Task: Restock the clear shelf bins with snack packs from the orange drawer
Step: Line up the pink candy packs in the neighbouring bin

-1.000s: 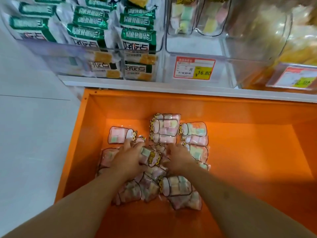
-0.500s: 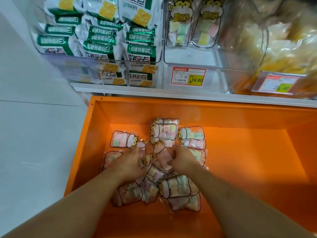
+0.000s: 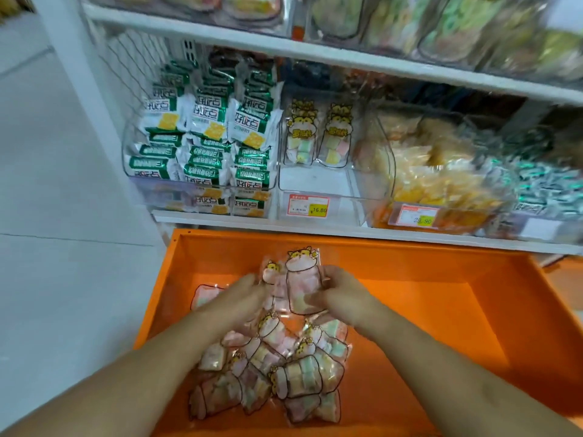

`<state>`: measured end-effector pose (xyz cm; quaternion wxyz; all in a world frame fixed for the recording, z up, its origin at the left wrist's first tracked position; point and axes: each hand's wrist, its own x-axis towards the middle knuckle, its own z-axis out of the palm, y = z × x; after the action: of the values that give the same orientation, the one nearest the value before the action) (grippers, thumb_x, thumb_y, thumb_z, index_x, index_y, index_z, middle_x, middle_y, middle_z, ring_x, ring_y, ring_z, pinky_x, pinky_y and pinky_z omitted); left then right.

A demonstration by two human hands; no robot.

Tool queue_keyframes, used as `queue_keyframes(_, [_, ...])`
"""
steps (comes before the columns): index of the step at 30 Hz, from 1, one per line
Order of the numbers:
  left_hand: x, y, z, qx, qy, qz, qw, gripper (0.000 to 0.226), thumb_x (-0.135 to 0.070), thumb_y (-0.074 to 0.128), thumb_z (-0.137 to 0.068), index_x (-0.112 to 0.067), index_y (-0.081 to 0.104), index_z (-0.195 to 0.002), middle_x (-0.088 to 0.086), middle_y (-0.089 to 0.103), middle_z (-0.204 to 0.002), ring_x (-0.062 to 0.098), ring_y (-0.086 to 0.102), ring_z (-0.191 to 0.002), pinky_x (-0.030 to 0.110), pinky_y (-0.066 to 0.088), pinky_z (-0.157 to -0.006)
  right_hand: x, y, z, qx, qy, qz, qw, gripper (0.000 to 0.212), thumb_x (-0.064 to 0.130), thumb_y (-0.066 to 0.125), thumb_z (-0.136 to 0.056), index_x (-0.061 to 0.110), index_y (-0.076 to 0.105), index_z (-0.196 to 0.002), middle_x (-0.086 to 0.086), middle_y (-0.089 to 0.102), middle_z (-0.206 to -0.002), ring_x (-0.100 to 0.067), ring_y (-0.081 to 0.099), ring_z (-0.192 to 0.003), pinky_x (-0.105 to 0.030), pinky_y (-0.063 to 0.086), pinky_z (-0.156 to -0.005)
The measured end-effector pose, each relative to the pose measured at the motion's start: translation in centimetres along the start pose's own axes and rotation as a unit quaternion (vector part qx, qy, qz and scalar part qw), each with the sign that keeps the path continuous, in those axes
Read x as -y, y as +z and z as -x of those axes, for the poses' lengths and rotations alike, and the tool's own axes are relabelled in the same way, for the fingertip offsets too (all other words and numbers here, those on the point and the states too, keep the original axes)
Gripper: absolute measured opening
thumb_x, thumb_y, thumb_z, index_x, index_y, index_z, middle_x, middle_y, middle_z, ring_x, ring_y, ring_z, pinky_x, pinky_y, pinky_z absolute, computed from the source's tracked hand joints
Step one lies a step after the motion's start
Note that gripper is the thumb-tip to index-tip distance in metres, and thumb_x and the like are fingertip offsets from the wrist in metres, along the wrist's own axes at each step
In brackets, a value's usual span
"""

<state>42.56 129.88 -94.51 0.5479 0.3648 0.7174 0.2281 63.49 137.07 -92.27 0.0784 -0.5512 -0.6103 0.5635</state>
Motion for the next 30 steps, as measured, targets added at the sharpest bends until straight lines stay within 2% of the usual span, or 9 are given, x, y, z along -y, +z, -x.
queue_keyframes(3, [-4.1, -1.1, 4.5, 0.013, 0.043, 0.116, 0.992, 0.007, -0.045, 0.057, -0.104, -0.047, 0.062, -0.109, -0.010, 0.065, -0.110, 0.018, 0.065, -0.103, 0.056, 0.057, -0.098, 3.4, -0.9, 3.1, -0.026, -0.060, 0.002, 0.998, 0.031, 0.003, 0.070, -0.088, 0.016, 0.062, -0.115, -0.029, 0.067, -0.110, -0.039, 0.076, -0.088, -0.057, 0.064, -0.068])
queue_keyframes(8, [-7.3, -3.0, 9.7, 0.000, 0.098, 0.238, 0.966, 0.031, -0.022, 0.058, -0.106, -0.051, 0.066, -0.097, -0.027, 0.061, -0.111, 0.023, 0.068, -0.112, 0.055, 0.062, -0.090, 7.0, -2.5, 7.6, -0.103, -0.127, -0.026, 0.986, 0.035, 0.011, 0.072, -0.082, 0.027, 0.059, -0.111, -0.009, 0.058, -0.081, -0.033, 0.065, -0.069, -0.068, 0.057, -0.064])
queue_keyframes(11, [-8.7, -4.6, 11.8, 0.006, 0.098, 0.285, 0.954, 0.026, -0.024, 0.056, -0.107, -0.047, 0.055, -0.119, -0.019, 0.051, -0.142, 0.014, 0.065, -0.119, 0.037, 0.064, -0.085, 8.1, -2.6, 9.7, -0.130, -0.159, 0.007, 0.979, 0.052, 0.009, 0.071, -0.090, 0.047, 0.054, -0.122, 0.011, 0.068, -0.078, -0.022, 0.065, -0.061, -0.062, 0.059, -0.066])
queue_keyframes(14, [-8.9, -4.9, 12.4, 0.075, 0.122, 0.291, 0.946, 0.019, -0.034, 0.059, -0.104, -0.024, 0.068, -0.118, 0.003, 0.065, -0.128, 0.006, 0.068, -0.102, 0.024, 0.059, -0.090, 9.3, -1.2, 10.8, -0.132, -0.192, 0.033, 0.972, 0.047, 0.014, 0.069, -0.095, 0.056, 0.054, -0.111, 0.017, 0.073, -0.084, -0.022, 0.068, -0.063, -0.054, 0.061, -0.063])
queue_keyframes(16, [-9.1, -4.4, 12.7, 0.092, 0.138, 0.303, 0.938, 0.036, -0.043, 0.055, -0.102, -0.028, 0.073, -0.128, 0.010, 0.072, -0.130, 0.023, 0.071, -0.106, 0.042, 0.058, -0.100, 10.0, -0.2, 11.0, -0.120, -0.217, 0.024, 0.968, 0.030, 0.024, 0.068, -0.100, 0.050, 0.059, -0.111, 0.016, 0.075, -0.090, -0.016, 0.067, -0.063, -0.042, 0.060, -0.057])
queue_keyframes(20, [-9.2, -4.0, 11.5, 0.051, 0.170, 0.248, 0.953, 0.037, -0.029, 0.062, -0.103, -0.046, 0.066, -0.136, 0.012, 0.073, -0.129, 0.031, 0.070, -0.116, 0.049, 0.054, -0.103, 11.0, -0.1, 10.9, -0.071, -0.227, -0.032, 0.971, 0.021, 0.030, 0.068, -0.101, 0.040, 0.065, -0.120, 0.002, 0.076, -0.095, -0.019, 0.068, -0.074, -0.031, 0.056, -0.066])
queue_keyframes(23, [-9.1, -4.1, 10.8, 0.016, 0.180, 0.207, 0.962, 0.061, -0.047, 0.084, -0.078, -0.063, 0.059, -0.132, 0.012, 0.069, -0.135, 0.037, 0.057, -0.133, 0.065, 0.034, -0.119, 11.4, -0.9, 10.3, -0.030, -0.192, -0.087, 0.977, 0.024, 0.014, 0.072, -0.097, 0.022, 0.068, -0.119, -0.019, 0.075, -0.103, -0.027, 0.076, -0.091, -0.045, 0.064, -0.080])
queue_keyframes(25, [-9.1, -4.3, 10.3, 0.004, 0.183, 0.232, 0.955, 0.074, -0.045, 0.095, -0.069, -0.059, 0.058, -0.132, 0.008, 0.077, -0.119, 0.031, 0.066, -0.122, 0.060, 0.036, -0.118, 11.6, -1.5, 9.7, -0.010, -0.190, -0.103, 0.976, 0.027, 0.005, 0.070, -0.096, 0.017, 0.069, -0.120, -0.017, 0.077, -0.103, -0.029, 0.077, -0.093, -0.050, 0.064, -0.082])
queue_keyframes(30, [-9.9, -5.1, 9.3, -0.052, 0.185, 0.238, 0.952, 0.072, -0.039, 0.100, -0.058, -0.031, 0.069, -0.122, 0.000, 0.080, -0.107, 0.021, 0.076, -0.103, 0.053, 0.051, -0.107, 12.5, -2.8, 9.8, 0.011, -0.218, -0.125, 0.968, 0.030, -0.012, 0.051, -0.099, 0.011, 0.069, -0.106, 0.006, 0.076, -0.078, -0.006, 0.070, -0.067, -0.026, 0.053, -0.060])
